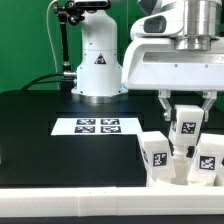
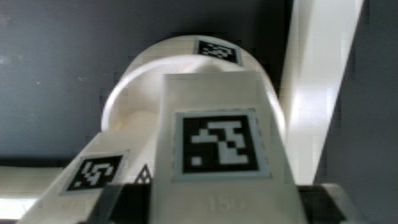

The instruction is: Assemble stool

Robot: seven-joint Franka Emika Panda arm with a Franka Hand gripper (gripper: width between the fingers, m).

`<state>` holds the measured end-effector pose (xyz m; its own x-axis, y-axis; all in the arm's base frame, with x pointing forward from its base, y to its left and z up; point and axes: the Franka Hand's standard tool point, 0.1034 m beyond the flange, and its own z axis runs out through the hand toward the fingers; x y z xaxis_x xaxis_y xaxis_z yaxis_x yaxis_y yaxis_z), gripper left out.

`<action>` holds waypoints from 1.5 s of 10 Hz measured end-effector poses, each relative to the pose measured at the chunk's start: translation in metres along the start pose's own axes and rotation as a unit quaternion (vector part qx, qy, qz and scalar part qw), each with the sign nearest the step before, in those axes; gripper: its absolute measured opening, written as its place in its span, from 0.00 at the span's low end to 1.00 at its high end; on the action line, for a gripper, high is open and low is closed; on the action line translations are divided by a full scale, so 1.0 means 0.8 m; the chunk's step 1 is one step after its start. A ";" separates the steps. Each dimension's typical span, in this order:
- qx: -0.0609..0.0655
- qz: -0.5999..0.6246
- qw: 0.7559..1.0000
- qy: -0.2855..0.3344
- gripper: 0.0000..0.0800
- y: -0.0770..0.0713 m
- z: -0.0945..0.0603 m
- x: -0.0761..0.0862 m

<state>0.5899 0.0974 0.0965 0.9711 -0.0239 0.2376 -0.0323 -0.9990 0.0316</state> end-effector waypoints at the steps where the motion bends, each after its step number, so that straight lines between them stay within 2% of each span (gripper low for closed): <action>1: 0.000 0.000 1.000 -0.001 0.42 0.000 0.001 -0.001; 15: -0.003 -0.002 1.000 0.002 0.42 0.003 0.009 -0.002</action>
Offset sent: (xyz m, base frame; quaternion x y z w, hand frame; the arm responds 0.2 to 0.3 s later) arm -0.0006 -0.0005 -0.0024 0.0009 0.0023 -0.0011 1.0000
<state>0.5898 0.0951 0.0894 0.9704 -0.0204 0.2405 -0.0305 -0.9988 0.0382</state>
